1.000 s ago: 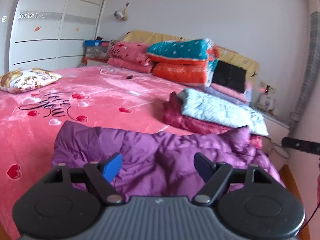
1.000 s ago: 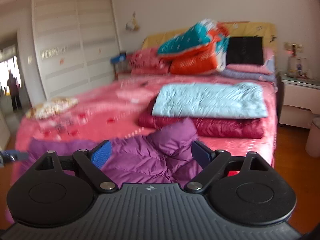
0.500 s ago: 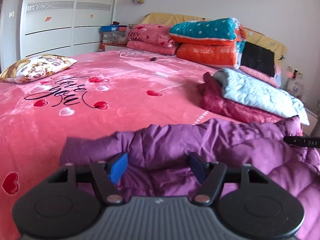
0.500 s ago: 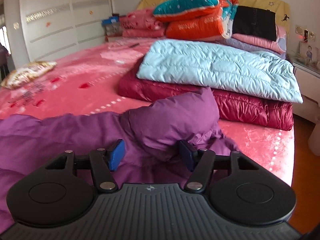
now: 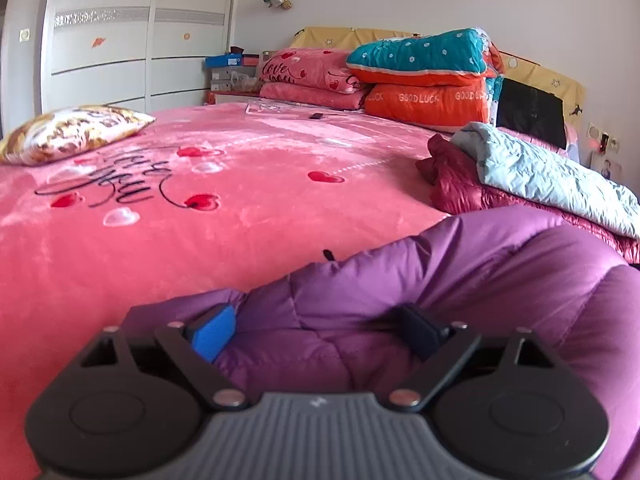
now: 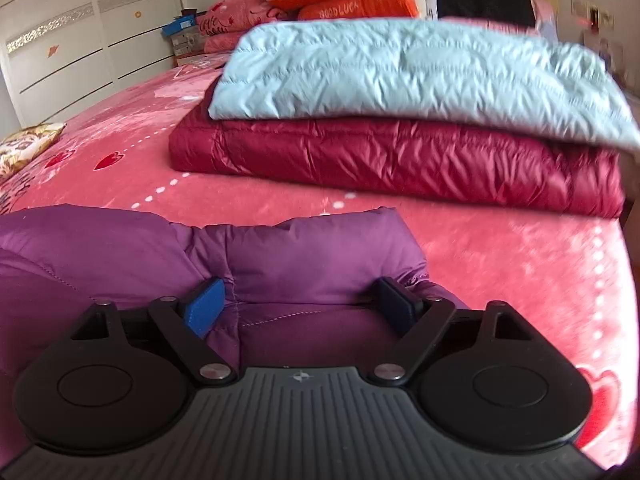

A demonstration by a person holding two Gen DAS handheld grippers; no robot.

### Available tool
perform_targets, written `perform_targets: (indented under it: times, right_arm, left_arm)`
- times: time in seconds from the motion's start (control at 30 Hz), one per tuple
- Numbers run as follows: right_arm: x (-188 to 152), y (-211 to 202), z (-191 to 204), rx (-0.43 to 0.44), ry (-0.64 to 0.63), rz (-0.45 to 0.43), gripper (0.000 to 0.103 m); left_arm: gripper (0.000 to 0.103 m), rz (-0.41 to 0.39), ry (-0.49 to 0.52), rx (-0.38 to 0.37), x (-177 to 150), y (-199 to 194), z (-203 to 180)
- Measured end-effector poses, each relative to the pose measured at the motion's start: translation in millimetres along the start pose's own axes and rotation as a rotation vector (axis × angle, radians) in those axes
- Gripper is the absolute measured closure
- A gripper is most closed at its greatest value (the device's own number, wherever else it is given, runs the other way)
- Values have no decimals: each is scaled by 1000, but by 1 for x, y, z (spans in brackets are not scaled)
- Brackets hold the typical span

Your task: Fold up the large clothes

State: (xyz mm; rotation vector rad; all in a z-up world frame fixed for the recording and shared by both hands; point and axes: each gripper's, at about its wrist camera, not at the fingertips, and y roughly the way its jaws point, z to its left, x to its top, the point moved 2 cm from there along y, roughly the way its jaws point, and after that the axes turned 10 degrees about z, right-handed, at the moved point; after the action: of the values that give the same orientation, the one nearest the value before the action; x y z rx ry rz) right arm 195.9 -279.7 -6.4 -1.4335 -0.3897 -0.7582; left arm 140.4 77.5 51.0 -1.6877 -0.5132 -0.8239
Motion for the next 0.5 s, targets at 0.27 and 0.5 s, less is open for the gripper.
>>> perform_targets:
  times: [0.27,0.5]
  right_arm:
    - [-8,12,2,-9,15,-47,0]
    - [-9,-2,3,-38,2,-51,0]
  left_arm:
    - [4,15,10,11,-1,20,-1]
    - [7,63,30,51,10,5,-4]
